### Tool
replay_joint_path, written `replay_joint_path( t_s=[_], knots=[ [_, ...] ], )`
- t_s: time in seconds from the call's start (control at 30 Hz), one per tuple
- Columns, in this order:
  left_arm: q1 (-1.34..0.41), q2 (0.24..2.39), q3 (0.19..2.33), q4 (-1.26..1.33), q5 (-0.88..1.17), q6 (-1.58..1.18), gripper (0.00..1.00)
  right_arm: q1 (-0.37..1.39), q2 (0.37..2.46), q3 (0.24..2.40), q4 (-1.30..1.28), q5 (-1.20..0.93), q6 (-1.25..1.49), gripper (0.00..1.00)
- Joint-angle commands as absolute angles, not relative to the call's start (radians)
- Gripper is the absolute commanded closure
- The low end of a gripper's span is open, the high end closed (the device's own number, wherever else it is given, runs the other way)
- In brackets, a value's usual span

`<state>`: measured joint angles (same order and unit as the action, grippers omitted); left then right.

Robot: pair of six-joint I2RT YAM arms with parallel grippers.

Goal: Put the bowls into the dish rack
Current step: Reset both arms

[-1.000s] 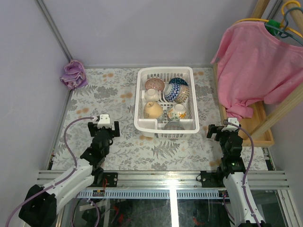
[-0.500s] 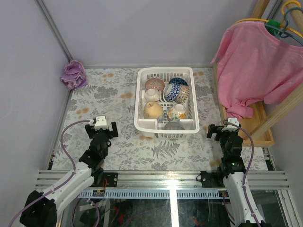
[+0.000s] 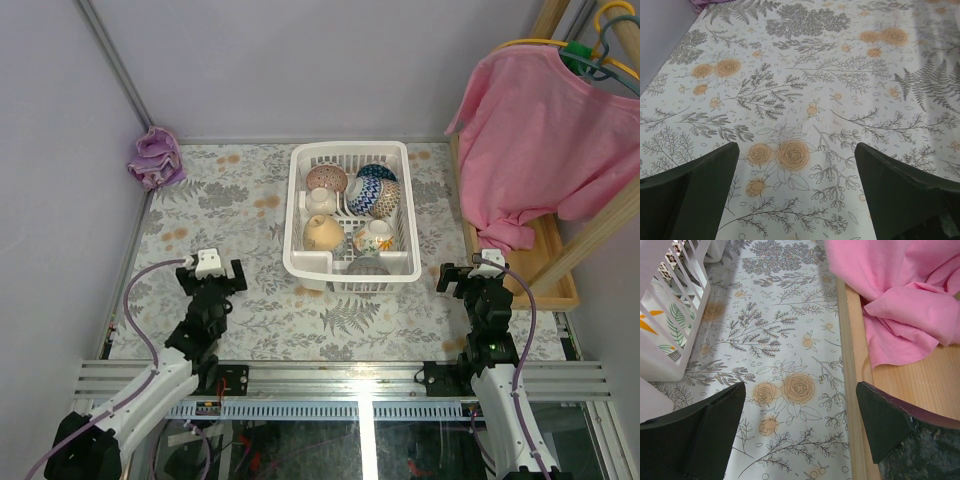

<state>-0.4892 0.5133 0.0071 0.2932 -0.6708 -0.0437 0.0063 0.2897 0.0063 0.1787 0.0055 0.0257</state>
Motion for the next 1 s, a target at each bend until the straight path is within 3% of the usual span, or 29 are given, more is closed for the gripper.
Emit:
replay_joint_path(
  t_s=[0.0, 0.1, 0.27, 0.5, 0.97],
  knots=[
    [-0.424, 0.532, 0.003, 0.347, -0.6, -0.058, 0.0, 0.003, 0.287, -0.069, 0.248, -0.005, 0.015, 0.01],
    [-0.406, 0.419, -0.035, 0.321, -0.566, -0.053, 0.0, 0.003, 0.287, -0.068, 0.247, -0.005, 0.014, 0.01],
    [-0.401, -0.005, -0.127, 0.121, -0.475, -0.016, 0.0, 0.003, 0.288, -0.069, 0.248, -0.005, 0.015, 0.01],
    [-0.399, 0.26, -0.099, 0.284, -0.487, -0.024, 0.0, 0.003, 0.288, -0.069, 0.248, -0.004, 0.015, 0.01],
    [-0.399, 0.279, -0.097, 0.296, -0.526, -0.041, 0.0, 0.003, 0.288, -0.069, 0.248, -0.003, 0.014, 0.01]
  ],
)
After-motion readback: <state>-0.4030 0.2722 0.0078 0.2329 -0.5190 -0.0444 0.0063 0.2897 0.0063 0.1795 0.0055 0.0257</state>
